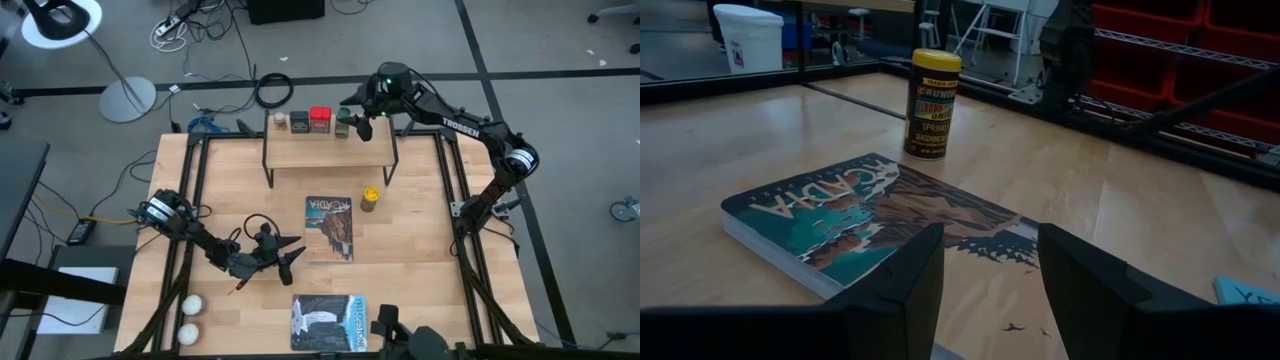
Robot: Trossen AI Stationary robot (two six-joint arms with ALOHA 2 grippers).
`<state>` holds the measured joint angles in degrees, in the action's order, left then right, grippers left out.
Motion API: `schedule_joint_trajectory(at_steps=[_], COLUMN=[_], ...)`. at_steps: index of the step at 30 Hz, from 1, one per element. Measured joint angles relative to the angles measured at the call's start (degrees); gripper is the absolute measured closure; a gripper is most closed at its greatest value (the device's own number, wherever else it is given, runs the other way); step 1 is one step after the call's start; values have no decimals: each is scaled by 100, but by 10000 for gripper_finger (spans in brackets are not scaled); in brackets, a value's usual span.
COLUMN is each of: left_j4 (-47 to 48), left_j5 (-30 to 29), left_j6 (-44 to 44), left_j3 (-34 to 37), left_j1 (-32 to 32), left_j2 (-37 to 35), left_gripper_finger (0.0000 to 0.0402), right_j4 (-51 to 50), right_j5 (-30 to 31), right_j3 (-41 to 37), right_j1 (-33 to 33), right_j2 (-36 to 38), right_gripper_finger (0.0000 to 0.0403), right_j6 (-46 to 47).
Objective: Shelf spices
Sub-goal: Put the green seasoning bottle on the shelf
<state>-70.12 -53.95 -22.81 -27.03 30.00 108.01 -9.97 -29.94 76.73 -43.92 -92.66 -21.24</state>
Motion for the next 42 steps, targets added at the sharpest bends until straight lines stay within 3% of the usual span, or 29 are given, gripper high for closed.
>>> schedule_joint_trajectory(at_steps=[7,15,18,24,35,42], left_j4=[3,81,95,107,194,216], left_j5=[0,0,0,72,107,125], left_j6=[0,-2,-2,-2,11,9], left_j3=[0,0,0,0,0,-1], left_j1=[-2,-5,-54,-181,-361,-417], left_j2=[0,2,2,2,2,2], left_gripper_finger=[235,235,235,235,235,235], right_j4=[52,-566,-931,-1386,-1705,-1719], right_j5=[27,124,284,1021,2266,2524], right_j3=[371,981,994,840,390,276], right_j1=[199,776,1051,1499,1476,1229], right_j2=[0,7,9,8,7,3], right_gripper_finger=[145,165,214,385,401,402], right_j6=[-66,-137,-237,-307,42,59])
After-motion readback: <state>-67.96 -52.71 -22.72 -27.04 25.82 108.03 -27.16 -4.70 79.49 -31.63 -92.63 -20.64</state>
